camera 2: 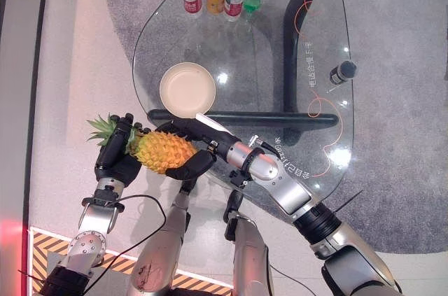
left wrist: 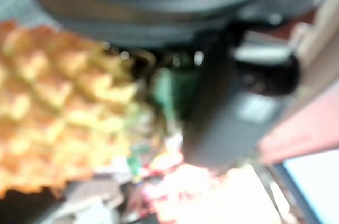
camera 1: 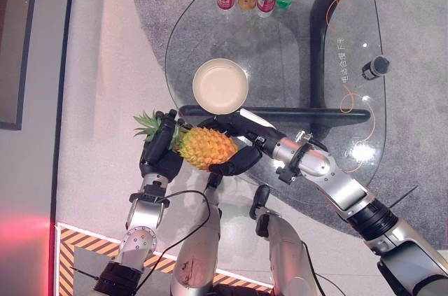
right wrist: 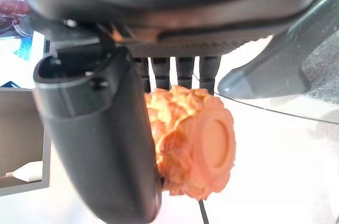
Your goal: Pick up the fruit to the plate
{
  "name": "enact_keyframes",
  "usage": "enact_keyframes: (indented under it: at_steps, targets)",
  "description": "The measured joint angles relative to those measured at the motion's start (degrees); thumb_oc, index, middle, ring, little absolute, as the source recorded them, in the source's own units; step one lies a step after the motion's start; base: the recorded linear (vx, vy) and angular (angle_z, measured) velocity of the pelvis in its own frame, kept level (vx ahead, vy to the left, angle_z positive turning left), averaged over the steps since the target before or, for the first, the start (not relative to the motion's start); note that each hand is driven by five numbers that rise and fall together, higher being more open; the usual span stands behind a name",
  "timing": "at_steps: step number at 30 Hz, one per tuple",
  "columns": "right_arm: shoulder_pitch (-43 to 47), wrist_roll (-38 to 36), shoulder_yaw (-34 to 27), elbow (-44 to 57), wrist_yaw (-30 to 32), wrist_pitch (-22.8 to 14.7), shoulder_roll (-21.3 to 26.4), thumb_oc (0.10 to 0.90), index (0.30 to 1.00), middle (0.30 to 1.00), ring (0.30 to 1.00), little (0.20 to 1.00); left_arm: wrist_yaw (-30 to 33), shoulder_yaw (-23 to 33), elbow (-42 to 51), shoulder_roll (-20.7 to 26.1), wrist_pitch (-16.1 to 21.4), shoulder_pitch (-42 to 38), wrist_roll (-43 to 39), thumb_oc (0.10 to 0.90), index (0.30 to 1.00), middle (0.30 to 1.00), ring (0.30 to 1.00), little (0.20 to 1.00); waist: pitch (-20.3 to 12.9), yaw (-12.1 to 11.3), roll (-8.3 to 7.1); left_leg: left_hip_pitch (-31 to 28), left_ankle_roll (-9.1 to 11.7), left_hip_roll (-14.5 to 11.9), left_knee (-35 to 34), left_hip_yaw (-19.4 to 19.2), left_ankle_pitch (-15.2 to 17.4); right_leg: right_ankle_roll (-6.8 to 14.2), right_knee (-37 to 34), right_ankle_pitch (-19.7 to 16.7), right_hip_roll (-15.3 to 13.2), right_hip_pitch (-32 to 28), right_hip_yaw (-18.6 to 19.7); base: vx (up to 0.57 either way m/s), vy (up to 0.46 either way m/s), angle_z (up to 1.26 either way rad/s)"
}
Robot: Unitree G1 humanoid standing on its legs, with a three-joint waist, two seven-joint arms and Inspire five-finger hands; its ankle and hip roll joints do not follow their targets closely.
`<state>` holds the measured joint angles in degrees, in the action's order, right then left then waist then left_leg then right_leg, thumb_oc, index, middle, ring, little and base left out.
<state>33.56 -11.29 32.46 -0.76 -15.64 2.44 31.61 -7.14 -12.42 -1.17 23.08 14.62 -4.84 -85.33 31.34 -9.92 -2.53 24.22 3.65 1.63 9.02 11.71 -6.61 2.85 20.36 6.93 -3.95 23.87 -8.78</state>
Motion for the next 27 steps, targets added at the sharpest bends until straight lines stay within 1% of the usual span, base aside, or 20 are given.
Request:
enact_keyframes:
  at_steps: [2,3,4,5,14,20,24,27]
  targets:
    - [0.0,0.0,0.0,0.0,0.2,0.0,-0.1,0.1,0.3,0.3,0.3,0.2,0.0,0.1,0.0,0.0,0.0,0.0,0.0,0.1,0.3,0.3,0.3,0.2,0.0,0.2,0.0,0.0,0.0,0.0,0.0,0.0,0.0,0.0,-0.1,0.0,0.0,0.0,0.0,0.0,0.0,0.0]
    - [0.0,0.0,0.1,0.0,0.3,0.0,-0.1,0.333,0.5,0.5,0.5,0.433,0.0,0.1,0.0,0.0,0.0,0.0,0.0,0.1,0.3,0.3,0.3,0.2,0.0,0.2,-0.01,0.0,0.0,0.0,0.0,0.0,0.0,0.0,-0.1,0.0,0.0,0.0,0.0,0.0,0.0,0.0]
    - [-0.1,0.0,0.1,0.0,0.6,-0.1,-0.2,0.687,0.804,0.804,0.804,0.787,0.0,0.1,0.0,0.0,0.1,0.0,0.1,0.1,0.3,0.3,0.3,0.2,0.0,0.3,-0.01,0.0,0.0,0.0,0.0,0.0,0.1,0.0,-0.1,0.0,0.0,0.0,0.0,0.0,0.0,0.0]
    - [-0.3,0.0,0.1,0.0,0.8,-0.1,-0.4,0.8,0.9,0.9,0.9,0.9,0.0,0.1,0.0,0.0,0.3,0.0,0.2,0.1,0.3,0.3,0.3,0.2,0.0,0.4,-0.01,0.0,-0.1,0.0,0.0,0.0,0.1,0.0,-0.1,0.0,0.0,0.0,0.0,0.0,0.0,0.0]
    - [-3.3,-0.1,-0.2,2.0,4.7,-1.0,-2.4,0.8,0.9,0.9,0.9,0.9,0.0,1.7,0.0,-0.8,2.5,-0.4,1.0,0.1,0.3,0.3,0.3,0.2,0.0,0.8,-0.02,0.1,-0.2,0.0,0.0,-0.2,0.2,0.0,-0.4,0.0,0.0,0.0,0.3,0.0,0.0,0.0]
    - [-6.0,0.0,-1.6,2.5,7.3,-2.7,-2.4,0.8,0.9,0.9,0.9,0.9,0.0,1.7,0.0,-1.1,2.9,-2.1,5.0,0.1,0.3,0.3,0.3,0.2,0.0,0.9,-0.17,0.1,-0.3,0.1,0.0,-0.4,0.4,0.0,-0.5,0.0,0.0,0.0,0.4,0.0,-0.001,-0.01]
    - [-8.7,0.1,-3.2,4.1,9.1,-3.6,-2.3,0.8,0.9,0.9,0.9,0.9,0.0,1.6,0.1,-1.5,2.9,-2.4,5.0,0.1,0.3,0.3,0.3,0.2,0.0,1.3,-1.05,0.2,-0.4,0.0,0.2,-1.1,0.5,0.1,-0.5,0.0,0.1,0.4,1.1,0.0,0.0,-0.08]
    - [-9.9,0.2,-4.1,4.6,9.6,-4.0,-2.3,0.8,0.9,0.9,0.9,0.9,0.0,1.6,0.1,-1.6,2.9,-2.5,5.1,0.1,0.3,0.3,0.3,0.2,0.0,2.5,-1.77,0.2,-0.5,0.1,0.2,-1.3,0.6,0.1,-0.7,0.0,0.0,0.4,1.3,0.0,0.003,-0.01]
